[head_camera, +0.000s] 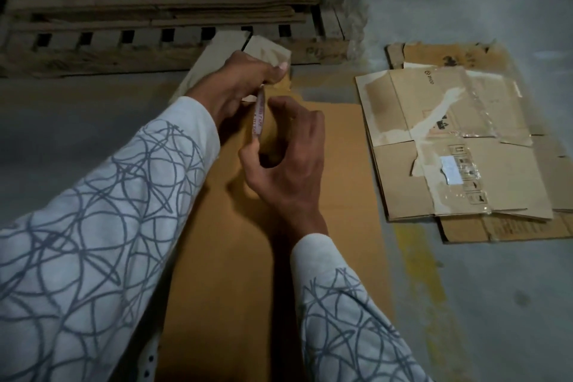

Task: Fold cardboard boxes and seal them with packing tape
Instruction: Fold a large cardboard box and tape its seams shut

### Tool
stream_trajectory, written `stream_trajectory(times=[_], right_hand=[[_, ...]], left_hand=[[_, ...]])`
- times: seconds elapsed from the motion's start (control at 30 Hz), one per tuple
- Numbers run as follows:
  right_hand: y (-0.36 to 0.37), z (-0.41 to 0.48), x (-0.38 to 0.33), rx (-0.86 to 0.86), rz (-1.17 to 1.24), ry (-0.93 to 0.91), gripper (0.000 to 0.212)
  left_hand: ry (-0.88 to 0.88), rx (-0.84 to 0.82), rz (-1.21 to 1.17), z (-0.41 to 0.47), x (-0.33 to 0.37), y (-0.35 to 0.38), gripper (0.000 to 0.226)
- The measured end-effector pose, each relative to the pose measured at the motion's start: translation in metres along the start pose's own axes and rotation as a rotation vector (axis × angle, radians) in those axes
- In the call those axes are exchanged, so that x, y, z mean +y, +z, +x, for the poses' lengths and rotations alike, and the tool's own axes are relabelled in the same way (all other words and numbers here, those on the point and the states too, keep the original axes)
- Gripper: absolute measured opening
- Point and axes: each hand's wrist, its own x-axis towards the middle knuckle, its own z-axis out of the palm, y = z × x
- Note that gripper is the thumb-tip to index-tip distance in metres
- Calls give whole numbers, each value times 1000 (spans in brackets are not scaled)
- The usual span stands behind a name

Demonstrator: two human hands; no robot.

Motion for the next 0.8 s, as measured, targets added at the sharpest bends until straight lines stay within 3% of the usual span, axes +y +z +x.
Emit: stream_trajectory(times=[0.13,0.27,0.47,0.6,0.8], right_hand=[[0,-3,-4,21,-2,-77,53],[1,-3,-5,30,-85,-19,52],[-2,-12,-17,42,-123,69,55],[-4,-10,-21,68,-136,118,54],[-9,3,-40,-60,-321,210,50]], left_hand=[[83,1,-108,-2,-10,3,35],[119,73,-143,-1,-24,9,43],[60,43,-11,12,-23,15,53],[47,166,76,22,-29,17,57],[49,255,124,29,-28,18,41]])
